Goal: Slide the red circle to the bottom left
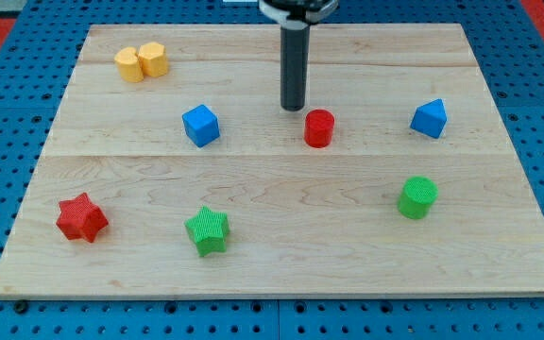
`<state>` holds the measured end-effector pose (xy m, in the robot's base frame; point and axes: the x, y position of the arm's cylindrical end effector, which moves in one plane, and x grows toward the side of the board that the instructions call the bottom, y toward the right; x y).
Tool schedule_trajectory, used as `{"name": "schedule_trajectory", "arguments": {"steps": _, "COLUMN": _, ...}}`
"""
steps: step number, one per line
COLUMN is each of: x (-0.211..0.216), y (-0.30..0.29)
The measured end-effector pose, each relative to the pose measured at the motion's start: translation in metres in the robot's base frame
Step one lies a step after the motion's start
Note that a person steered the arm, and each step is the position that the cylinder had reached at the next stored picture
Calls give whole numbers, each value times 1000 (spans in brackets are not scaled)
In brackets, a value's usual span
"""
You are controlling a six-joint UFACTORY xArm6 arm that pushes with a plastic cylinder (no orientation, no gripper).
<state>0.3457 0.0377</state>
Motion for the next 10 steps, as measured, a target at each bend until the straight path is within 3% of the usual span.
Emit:
{"name": "schedule_trajectory", "arguments": {"steps": 1, "x": 23, "y": 45}}
{"name": "schedule_trajectory", "arguments": {"steps": 3, "x": 97, "y": -15}}
{"name": "schedule_trajectory", "arguments": {"steps": 4, "x": 91, "y": 42}}
{"name": "schedule_trajectory", "arguments": {"steps": 5, "x": 121, "y": 28}}
{"name": "schedule_trajectory", "arguments": {"steps": 8, "x": 160, "y": -176}}
{"name": "schedule_trajectory", "arguments": {"steps": 9, "x": 148, "y": -141}}
{"name": "schedule_trajectory", "arguments": {"steps": 10, "x": 142, "y": -153}}
